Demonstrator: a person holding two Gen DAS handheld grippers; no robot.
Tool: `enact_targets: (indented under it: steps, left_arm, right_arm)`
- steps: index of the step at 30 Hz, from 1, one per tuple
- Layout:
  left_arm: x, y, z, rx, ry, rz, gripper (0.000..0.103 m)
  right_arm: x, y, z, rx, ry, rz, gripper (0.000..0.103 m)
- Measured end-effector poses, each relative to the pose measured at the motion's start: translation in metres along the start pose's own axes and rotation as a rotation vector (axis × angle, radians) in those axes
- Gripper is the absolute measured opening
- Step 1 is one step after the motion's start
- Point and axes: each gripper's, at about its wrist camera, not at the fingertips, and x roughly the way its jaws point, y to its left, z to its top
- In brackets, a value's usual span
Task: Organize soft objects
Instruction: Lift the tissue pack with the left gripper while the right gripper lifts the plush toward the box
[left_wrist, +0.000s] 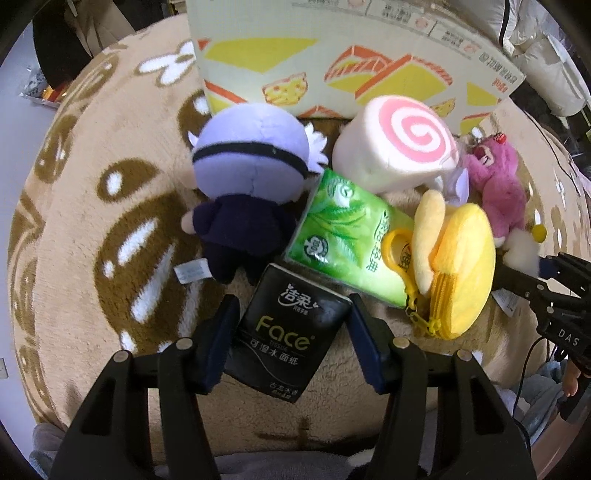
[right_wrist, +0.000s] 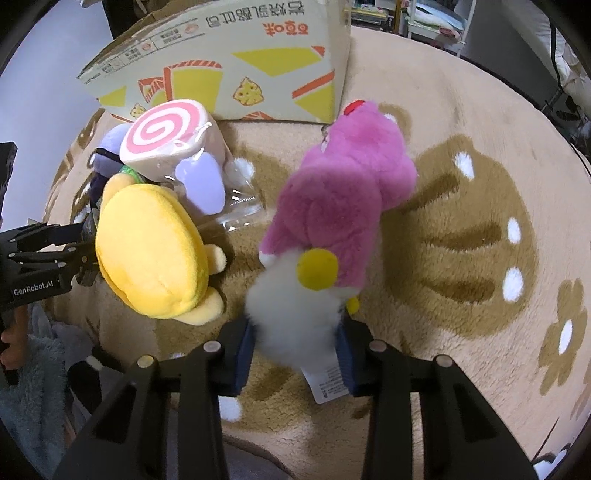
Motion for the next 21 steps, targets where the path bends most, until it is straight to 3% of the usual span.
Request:
enact_targets:
  steps: [5, 13, 21]
  left_arm:
    - [-0.018, -0.002, 0.0, -0.004, -0.058, -0.028, 0.057]
    - [-0.051, -0.009, -0.005, 0.018, -0.178, -0.009, 0.057]
    - [-0.087, -0.01, -0.018, 0.012, -0.36, 0.016, 0.057]
  right_arm:
    - [-0.013, 0.003, -0.002, 0.003, -0.028, -0.005, 0.04]
    - [-0.04, -0.008, -0.008, 0.044, -0.098, 0.008, 0.04]
    - [-0.081, -0.014, -0.017, 0.083, -0.231, 0.026, 0.04]
